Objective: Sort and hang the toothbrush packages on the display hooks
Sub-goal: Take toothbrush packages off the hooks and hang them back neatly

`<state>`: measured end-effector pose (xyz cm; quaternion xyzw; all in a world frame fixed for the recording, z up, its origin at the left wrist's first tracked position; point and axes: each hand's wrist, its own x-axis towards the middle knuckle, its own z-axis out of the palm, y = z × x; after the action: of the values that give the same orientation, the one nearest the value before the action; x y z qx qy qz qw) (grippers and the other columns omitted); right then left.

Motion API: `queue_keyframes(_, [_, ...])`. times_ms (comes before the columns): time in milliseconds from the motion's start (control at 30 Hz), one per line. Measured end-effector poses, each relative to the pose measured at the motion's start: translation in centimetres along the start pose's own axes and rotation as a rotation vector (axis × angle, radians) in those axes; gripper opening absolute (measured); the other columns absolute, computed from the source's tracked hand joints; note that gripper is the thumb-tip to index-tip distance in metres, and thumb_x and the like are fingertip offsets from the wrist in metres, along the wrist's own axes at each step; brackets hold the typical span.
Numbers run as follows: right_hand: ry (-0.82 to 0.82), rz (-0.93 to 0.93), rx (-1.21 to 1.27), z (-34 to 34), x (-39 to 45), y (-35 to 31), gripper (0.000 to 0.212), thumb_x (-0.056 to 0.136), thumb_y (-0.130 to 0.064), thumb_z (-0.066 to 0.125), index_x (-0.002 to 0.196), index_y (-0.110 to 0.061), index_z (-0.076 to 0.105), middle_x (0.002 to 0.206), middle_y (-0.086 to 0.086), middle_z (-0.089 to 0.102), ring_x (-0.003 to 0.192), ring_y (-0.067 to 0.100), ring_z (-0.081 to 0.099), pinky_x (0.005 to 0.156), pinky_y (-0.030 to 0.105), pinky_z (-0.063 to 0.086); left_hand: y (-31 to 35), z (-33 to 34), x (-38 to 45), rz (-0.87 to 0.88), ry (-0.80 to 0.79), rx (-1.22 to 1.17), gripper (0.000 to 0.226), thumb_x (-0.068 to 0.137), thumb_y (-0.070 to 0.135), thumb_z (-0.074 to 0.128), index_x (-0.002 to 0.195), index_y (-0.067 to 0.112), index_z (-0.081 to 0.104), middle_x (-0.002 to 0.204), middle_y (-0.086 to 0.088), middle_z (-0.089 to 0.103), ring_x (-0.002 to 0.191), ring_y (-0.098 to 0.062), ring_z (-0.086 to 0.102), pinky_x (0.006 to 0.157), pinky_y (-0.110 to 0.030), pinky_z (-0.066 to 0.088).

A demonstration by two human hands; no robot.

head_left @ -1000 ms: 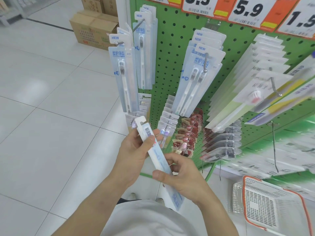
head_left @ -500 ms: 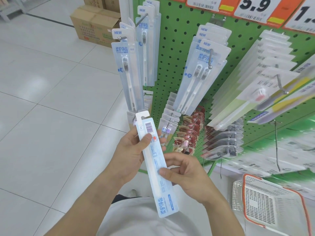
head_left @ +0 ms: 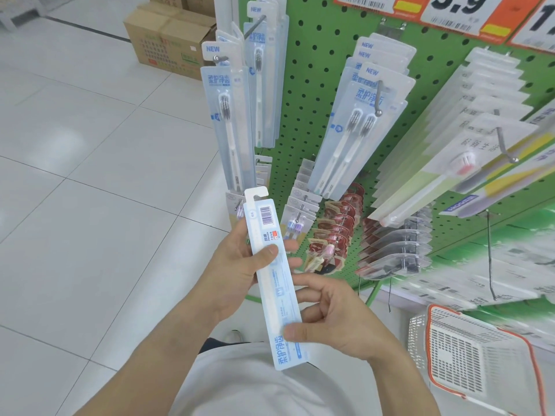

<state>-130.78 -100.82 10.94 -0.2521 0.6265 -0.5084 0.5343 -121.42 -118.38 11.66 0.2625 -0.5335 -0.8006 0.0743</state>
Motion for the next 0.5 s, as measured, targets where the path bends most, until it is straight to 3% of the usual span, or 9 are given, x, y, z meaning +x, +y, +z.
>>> queue_keyframes(100, [-0.056, 0.081, -0.144, -0.58, -0.24, -0.22, 0.067, 0.076, -0.002, 0.086, 0.126, -0.041, 0.065, 0.104, 0.0, 0.077, 0.061, 0.012, 0.068, 0.065, 0.035, 0.047, -0.2, -0.3, 0.08, -0.018, 0.035, -0.047, 0.05, 0.096, 0.0, 0.056, 0.139, 0.026, 0.048, 0.116, -0.016, 0.073, 0.105, -0.04, 0.071, 0.101, -0.059, 0.05])
queue_keyframes(333, [-0.094, 0.094, -0.133, -0.85, -0.58, -0.5, 0.065, 0.078, -0.002, 0.084, 0.129, -0.038, 0.065, 0.111, 0.004, 0.076, 0.072, 0.023, 0.073, 0.076, 0.05, 0.055, -0.2, -0.18, 0.05, -0.032, 0.037, -0.059, 0.05, 0.096, -0.002, 0.056, 0.138, 0.024, 0.048, 0.116, -0.015, 0.074, 0.102, -0.041, 0.072, 0.099, -0.06, 0.051])
queue_keyframes(500, [-0.108, 0.108, -0.101, -0.92, -0.8, -0.61, 0.055, 0.088, -0.004, 0.075, 0.135, -0.029, 0.063, 0.112, 0.007, 0.076, 0.082, 0.025, 0.075, 0.068, 0.031, 0.058, -0.35, -0.32, 0.15, -0.035, 0.033, -0.091, 0.05, 0.095, -0.002, 0.056, 0.138, 0.023, 0.048, 0.115, -0.016, 0.074, 0.101, -0.041, 0.072, 0.094, -0.054, 0.056])
